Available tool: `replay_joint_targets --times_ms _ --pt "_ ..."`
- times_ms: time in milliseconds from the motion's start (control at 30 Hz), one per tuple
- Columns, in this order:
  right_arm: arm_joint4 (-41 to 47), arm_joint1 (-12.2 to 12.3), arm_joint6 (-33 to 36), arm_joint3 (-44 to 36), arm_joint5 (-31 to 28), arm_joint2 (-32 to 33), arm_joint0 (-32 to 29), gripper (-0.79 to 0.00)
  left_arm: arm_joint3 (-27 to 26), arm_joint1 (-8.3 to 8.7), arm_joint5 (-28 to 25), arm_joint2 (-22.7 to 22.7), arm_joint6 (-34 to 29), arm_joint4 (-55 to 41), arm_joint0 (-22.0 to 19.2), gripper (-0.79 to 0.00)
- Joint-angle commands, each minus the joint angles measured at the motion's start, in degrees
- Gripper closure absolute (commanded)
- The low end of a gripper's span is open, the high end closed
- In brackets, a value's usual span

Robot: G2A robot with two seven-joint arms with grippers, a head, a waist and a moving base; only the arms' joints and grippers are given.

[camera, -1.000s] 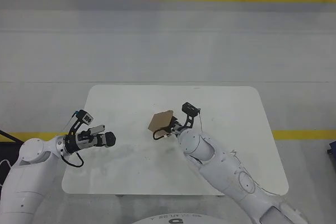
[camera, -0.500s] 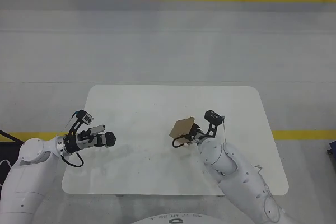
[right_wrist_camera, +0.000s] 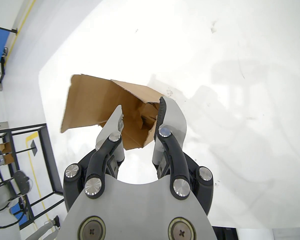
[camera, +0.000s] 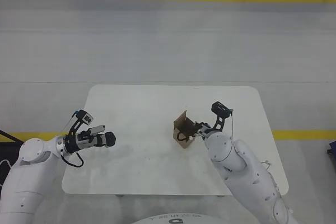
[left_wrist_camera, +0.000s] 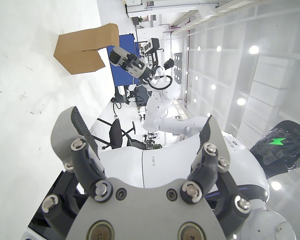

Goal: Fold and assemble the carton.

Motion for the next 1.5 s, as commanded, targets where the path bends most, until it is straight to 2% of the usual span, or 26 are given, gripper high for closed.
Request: replay_joint_targets --times_ms 0,33,67,100,333,733,867,1233,1333,1467 --pt "1.90 -0.11 -0.99 -0.91 -1.48 0.81 -0.87 -0.206 0.00 0.00 0.00 0.00 0.00 0.00 0.00 -0.785" --pt "2.39 -0.16 -1.19 -0.83 -2.07 0.69 -1.12 -0.145 0.00 0.00 0.00 0.00 0.00 0.00 0.00 -0.785" --pt "2.65 -0.22 -0.99 -0.35 -2.50 0.18 -1.15 -0.022 0.00 0.00 0.00 0.00 0.00 0.00 0.00 -0.785" --pt "2.50 -0.27 -0.56 0.50 -2.57 -0.55 -0.82 0.000 0.00 0.00 0.00 0.00 0.00 0.00 0.00 -0.785" --pt "0.17 -1.30 2.79 8.20 4.61 -6.43 6.56 0.000 0.00 0.00 0.00 0.00 0.00 0.00 0.00 -0.785" --pt "2.07 -4.11 10.86 18.21 4.61 -6.26 13.63 0.000 0.00 0.00 0.00 0.00 0.00 0.00 0.00 -0.785" --pt "1.64 -5.23 11.37 20.03 4.61 -5.52 14.56 0.000 0.00 0.00 0.00 0.00 0.00 0.00 0.00 -0.785" --pt "1.64 -5.23 11.37 20.03 4.61 -5.52 14.56 0.000 0.00 0.00 0.00 0.00 0.00 0.00 0.00 -0.785" --pt "3.51 -5.22 10.53 19.68 1.40 -4.92 13.47 0.000 0.00 0.00 0.00 0.00 0.00 0.00 0.00 -0.785" --pt "2.15 -4.85 12.19 18.64 2.64 -5.23 13.69 0.000 0.00 0.00 0.00 0.00 0.00 0.00 0.00 -0.785"
